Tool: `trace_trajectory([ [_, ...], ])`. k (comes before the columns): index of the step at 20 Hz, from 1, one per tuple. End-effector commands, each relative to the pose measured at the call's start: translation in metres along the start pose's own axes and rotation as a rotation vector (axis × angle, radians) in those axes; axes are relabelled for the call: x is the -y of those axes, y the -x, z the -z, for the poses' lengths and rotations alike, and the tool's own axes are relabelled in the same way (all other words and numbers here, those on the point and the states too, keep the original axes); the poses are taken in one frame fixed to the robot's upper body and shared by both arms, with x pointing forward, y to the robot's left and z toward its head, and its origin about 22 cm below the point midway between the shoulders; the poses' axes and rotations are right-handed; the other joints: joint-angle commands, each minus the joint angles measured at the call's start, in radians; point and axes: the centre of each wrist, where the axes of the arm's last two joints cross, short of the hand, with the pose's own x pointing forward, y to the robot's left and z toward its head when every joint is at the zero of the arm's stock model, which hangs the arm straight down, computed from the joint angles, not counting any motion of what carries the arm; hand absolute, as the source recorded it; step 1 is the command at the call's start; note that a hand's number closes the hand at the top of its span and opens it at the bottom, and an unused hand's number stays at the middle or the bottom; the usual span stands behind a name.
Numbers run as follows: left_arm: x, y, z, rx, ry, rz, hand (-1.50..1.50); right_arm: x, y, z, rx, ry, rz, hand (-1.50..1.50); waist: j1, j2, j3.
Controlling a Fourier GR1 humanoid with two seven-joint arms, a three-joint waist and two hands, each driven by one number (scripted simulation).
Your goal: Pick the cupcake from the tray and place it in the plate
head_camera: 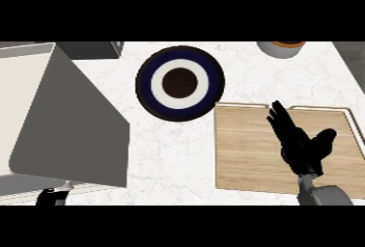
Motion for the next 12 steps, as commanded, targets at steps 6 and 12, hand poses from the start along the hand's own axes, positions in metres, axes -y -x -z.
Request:
trace_trajectory([
  [6,-0.03,-0.016,0.019,0.117,0.033,-0.074,0.0,0.008,-0.072,0.046,0.166,0.599,0.114,1.5,0.004,0.013,-0.032],
  [12,-0.018,-0.005,0.001,0.088,0.097,-0.11,0.0,0.005,-0.024,0.035,0.306,1.02,-0.279,-1.5,-0.012,0.018,-0.031],
])
